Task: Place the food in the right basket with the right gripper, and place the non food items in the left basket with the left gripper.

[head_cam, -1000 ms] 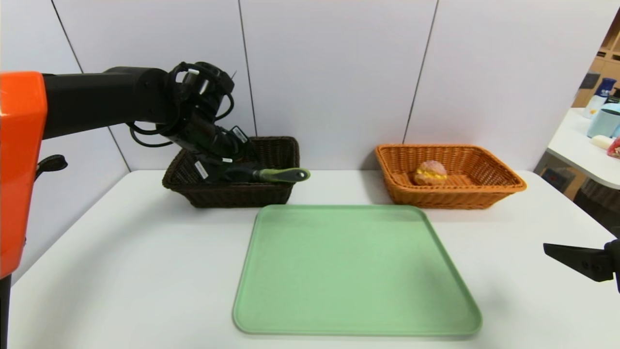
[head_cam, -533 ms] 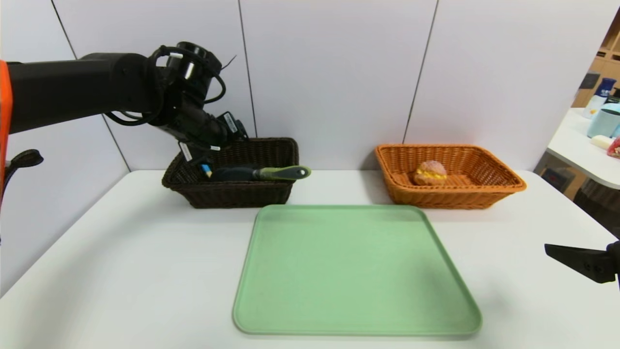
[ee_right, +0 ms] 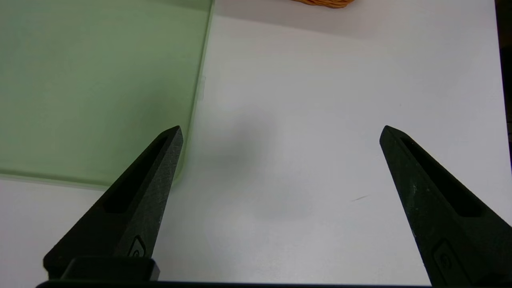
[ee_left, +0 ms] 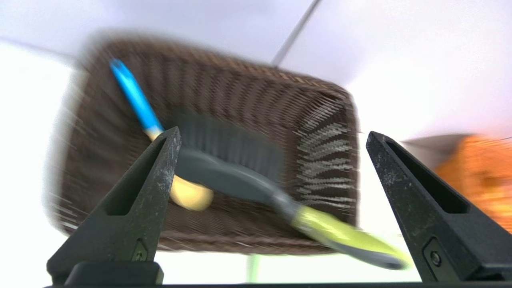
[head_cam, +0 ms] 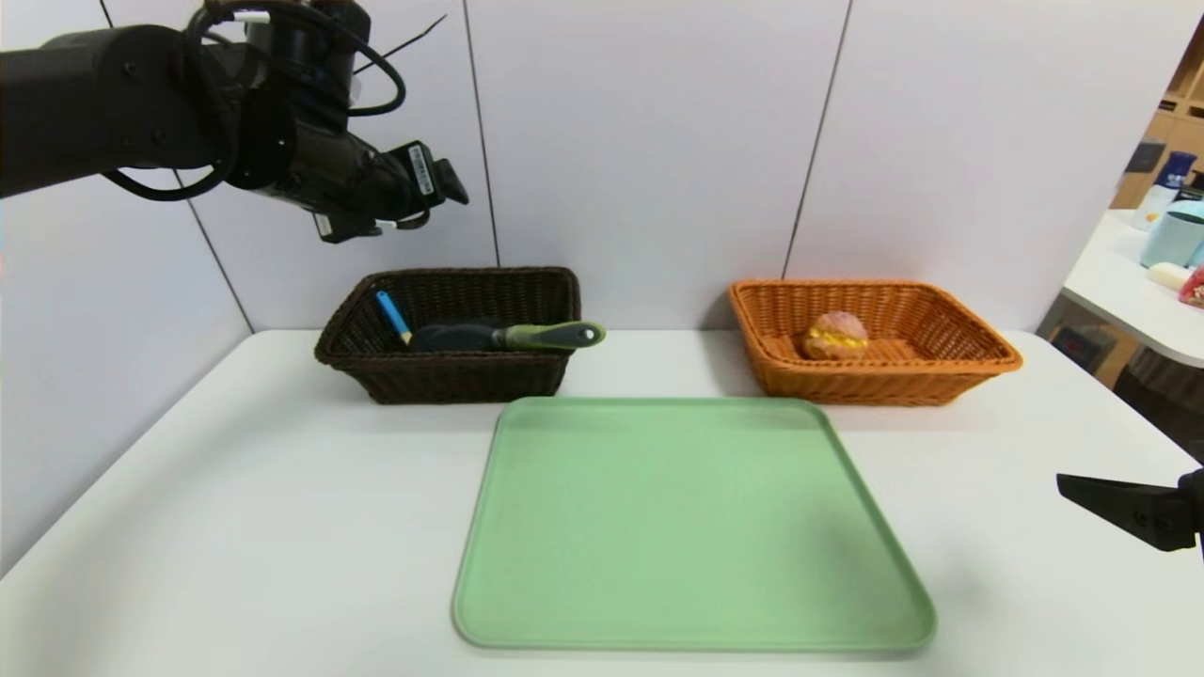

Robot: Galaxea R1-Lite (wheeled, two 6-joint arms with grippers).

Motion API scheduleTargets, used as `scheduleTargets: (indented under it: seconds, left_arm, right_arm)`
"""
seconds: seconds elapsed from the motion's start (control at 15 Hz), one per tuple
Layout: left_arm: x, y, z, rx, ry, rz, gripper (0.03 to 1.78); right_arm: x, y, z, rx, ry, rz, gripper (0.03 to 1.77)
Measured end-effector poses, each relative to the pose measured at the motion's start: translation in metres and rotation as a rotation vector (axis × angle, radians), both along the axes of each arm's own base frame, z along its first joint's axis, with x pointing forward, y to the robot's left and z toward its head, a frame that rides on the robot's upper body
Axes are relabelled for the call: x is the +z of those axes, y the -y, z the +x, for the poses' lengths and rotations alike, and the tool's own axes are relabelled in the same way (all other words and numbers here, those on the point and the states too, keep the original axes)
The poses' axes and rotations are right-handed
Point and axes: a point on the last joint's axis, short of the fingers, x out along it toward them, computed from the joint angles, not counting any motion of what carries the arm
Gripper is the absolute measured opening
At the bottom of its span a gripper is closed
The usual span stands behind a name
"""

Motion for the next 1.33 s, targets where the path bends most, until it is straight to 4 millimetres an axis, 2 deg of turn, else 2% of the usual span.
scheduleTargets:
  seconds: [0.33,0.53,0.73,0.93,1.33]
  left_arm:
    - [0.02,-0.005,0.005,0.025,0.224,0.443,1.67]
    - [0.015,-0.004,0.006,0.003,0.212,0.498,1.67]
    - [-0.003,-0.005,-0.001,-0.022,0.14,0.519,1.69]
    - [-0.014,-0.012,-0.03,-0.033,0.079,0.529,1.69]
    - [0.0,-0.046,-0.111,0.077,0.099,0.493,1.69]
  right_arm:
    - [0.004,0.0,0.001,0.013,0.019,-0.023,1.7]
    - [0.007,0.001,0.002,0.012,0.028,-0.027,1.7]
    - [0.009,0.002,0.003,0.002,0.035,-0.026,1.7]
    - [0.008,0.009,0.007,-0.058,0.025,-0.028,1.7]
    - [0.003,0.02,0.003,-0.14,0.015,-0.027,1.7]
